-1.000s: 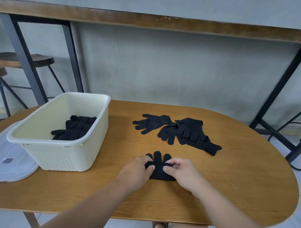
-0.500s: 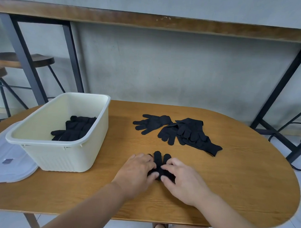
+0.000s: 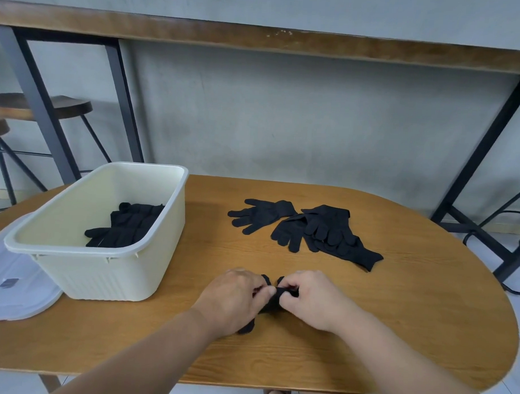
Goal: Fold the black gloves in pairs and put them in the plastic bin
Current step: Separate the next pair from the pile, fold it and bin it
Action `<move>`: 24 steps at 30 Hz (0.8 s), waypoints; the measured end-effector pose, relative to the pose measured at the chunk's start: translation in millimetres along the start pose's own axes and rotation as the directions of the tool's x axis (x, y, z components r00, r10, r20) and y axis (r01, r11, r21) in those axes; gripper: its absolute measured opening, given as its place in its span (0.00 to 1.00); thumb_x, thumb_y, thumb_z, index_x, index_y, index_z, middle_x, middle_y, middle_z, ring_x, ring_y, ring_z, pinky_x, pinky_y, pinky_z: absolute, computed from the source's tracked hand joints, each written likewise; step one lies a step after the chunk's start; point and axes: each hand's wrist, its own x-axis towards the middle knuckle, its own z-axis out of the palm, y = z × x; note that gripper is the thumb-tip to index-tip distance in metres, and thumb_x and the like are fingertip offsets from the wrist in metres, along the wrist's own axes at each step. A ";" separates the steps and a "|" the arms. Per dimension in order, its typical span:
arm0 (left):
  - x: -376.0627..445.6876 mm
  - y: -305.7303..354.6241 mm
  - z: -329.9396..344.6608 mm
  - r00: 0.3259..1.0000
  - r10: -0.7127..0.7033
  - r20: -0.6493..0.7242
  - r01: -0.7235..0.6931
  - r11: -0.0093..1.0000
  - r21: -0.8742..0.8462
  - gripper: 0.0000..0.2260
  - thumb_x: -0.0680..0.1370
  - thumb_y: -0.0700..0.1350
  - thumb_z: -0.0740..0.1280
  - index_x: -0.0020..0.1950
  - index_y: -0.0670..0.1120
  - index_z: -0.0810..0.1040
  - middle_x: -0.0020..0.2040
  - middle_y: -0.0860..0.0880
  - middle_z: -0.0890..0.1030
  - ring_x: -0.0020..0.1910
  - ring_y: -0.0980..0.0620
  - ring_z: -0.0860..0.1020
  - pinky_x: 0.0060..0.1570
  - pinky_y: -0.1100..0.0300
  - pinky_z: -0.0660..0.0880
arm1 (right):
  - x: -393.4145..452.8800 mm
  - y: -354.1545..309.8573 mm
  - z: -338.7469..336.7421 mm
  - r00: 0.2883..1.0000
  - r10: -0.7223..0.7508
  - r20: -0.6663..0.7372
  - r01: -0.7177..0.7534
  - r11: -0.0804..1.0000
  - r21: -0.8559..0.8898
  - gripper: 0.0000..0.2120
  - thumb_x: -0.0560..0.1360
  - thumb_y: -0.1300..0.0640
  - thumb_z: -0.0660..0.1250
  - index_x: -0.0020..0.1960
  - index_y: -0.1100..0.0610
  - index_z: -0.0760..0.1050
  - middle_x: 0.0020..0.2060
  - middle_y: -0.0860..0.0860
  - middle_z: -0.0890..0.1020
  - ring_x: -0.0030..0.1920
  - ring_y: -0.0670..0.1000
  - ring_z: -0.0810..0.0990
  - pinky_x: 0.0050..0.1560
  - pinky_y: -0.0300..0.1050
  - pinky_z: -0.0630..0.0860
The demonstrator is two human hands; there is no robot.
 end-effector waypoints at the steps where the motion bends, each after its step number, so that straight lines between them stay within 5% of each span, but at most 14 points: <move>1: -1.6 0.7 -0.4 1.000 -0.008 0.030 0.008 1.000 -0.014 0.13 0.79 0.60 0.59 0.48 0.53 0.78 0.40 0.57 0.76 0.44 0.56 0.71 0.43 0.62 0.65 | 3.4 1.2 -0.5 0.999 0.022 0.023 -0.023 0.999 0.029 0.09 0.74 0.49 0.63 0.48 0.46 0.82 0.37 0.45 0.81 0.34 0.47 0.77 0.35 0.45 0.76; 7: 5.8 -4.5 -0.3 0.970 -0.201 0.137 0.231 0.938 -0.260 0.10 0.80 0.56 0.61 0.52 0.54 0.80 0.46 0.53 0.79 0.44 0.54 0.77 0.45 0.56 0.76 | 23.1 9.1 -5.2 0.999 0.048 0.014 -0.049 0.989 0.141 0.07 0.79 0.47 0.64 0.54 0.42 0.80 0.46 0.39 0.80 0.47 0.42 0.78 0.49 0.41 0.76; 11: 14.3 -17.3 4.2 0.957 -0.289 -0.018 0.280 0.939 -0.200 0.15 0.78 0.53 0.66 0.64 0.55 0.75 0.58 0.57 0.72 0.58 0.58 0.71 0.58 0.63 0.69 | 32.9 7.9 4.1 0.985 0.020 -0.171 -0.018 1.000 0.011 0.06 0.77 0.47 0.67 0.53 0.45 0.79 0.47 0.41 0.76 0.47 0.43 0.76 0.48 0.40 0.75; 14: 12.3 -19.6 -2.4 0.984 -0.095 -0.150 0.099 0.995 0.025 0.11 0.77 0.50 0.69 0.59 0.54 0.77 0.57 0.57 0.72 0.58 0.58 0.69 0.61 0.61 0.68 | 34.0 4.5 9.9 0.964 -0.065 -0.259 0.044 0.995 -0.084 0.04 0.77 0.48 0.67 0.47 0.47 0.79 0.44 0.43 0.73 0.43 0.43 0.75 0.44 0.38 0.74; 17: 11.1 -17.8 -3.2 0.970 0.235 -0.056 -0.217 0.949 0.229 0.10 0.75 0.40 0.69 0.54 0.52 0.81 0.51 0.56 0.79 0.52 0.54 0.75 0.54 0.58 0.73 | 30.9 6.0 15.3 0.943 -0.197 -0.268 0.137 0.964 -0.227 0.06 0.79 0.50 0.64 0.50 0.49 0.79 0.44 0.43 0.76 0.43 0.45 0.76 0.46 0.41 0.76; 20: 3.5 -17.2 1.7 0.981 0.194 0.003 -0.192 0.971 0.141 0.10 0.80 0.42 0.61 0.57 0.49 0.80 0.52 0.53 0.78 0.49 0.54 0.76 0.52 0.59 0.74 | 23.7 13.1 20.8 0.913 -0.311 -0.262 0.219 0.919 -0.327 0.10 0.81 0.51 0.61 0.53 0.49 0.81 0.46 0.43 0.80 0.47 0.46 0.78 0.48 0.45 0.77; 24: -2.6 -15.0 7.6 0.987 0.154 -0.054 -0.150 0.986 0.065 0.12 0.79 0.53 0.62 0.59 0.51 0.76 0.56 0.57 0.72 0.49 0.56 0.73 0.54 0.62 0.71 | 12.8 19.5 18.1 0.918 -0.354 -0.180 0.282 0.900 -0.332 0.17 0.80 0.44 0.57 0.63 0.47 0.78 0.53 0.39 0.81 0.52 0.43 0.74 0.53 0.35 0.66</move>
